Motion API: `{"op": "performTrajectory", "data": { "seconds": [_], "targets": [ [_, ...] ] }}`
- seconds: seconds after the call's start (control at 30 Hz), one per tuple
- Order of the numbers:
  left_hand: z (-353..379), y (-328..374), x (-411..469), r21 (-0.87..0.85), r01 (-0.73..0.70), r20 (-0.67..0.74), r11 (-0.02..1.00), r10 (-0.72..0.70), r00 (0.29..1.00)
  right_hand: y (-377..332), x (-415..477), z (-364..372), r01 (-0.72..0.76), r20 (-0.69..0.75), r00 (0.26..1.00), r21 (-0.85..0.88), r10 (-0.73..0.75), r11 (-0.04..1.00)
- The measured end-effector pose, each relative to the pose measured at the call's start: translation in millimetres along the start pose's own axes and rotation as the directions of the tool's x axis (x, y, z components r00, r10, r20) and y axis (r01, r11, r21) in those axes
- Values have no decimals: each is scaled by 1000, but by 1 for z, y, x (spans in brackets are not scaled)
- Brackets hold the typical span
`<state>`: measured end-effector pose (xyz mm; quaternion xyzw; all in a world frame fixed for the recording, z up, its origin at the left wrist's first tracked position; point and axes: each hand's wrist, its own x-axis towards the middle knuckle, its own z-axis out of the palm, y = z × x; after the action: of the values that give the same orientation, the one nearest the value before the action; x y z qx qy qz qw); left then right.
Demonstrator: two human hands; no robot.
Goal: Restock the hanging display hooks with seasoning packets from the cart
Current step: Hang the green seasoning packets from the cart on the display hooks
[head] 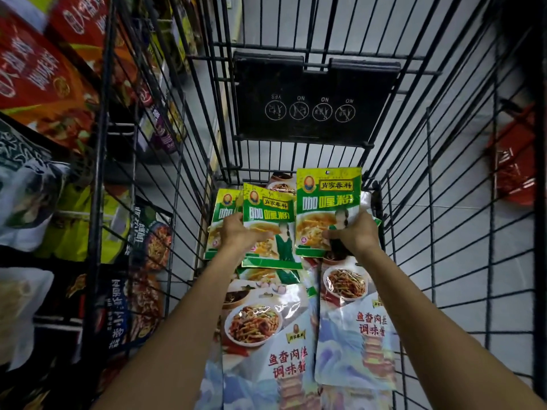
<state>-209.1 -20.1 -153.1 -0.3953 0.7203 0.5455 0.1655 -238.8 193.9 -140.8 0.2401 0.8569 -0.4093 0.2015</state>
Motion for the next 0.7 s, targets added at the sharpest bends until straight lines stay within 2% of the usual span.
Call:
{"op": "performTrajectory", "data": {
  "seconds": [0.1,0.2,0.37,0.53,0.7],
  "targets": [
    [-1,-3,-4,9,18,7,1000,-18,1000,-3,-2,-4,9,31,999,133,-14,991],
    [-5,4,-9,-56,-26,12,998,26,1000,-10,-6,-9,-21,81,997,259,0,966],
    [-21,31,-32,-177,-109,-37,978,104,994,-30,-29,-30,33,98,992,371,-74,928],
    [-57,72,-88,-234,-265,-111,935,245,963,-76,-74,-74,57,143,980,462,-137,885],
    [-114,127,-162,-277,-395,-176,876,358,917,-135,-131,-124,146,155,951,537,-267,831]
  ]
}}
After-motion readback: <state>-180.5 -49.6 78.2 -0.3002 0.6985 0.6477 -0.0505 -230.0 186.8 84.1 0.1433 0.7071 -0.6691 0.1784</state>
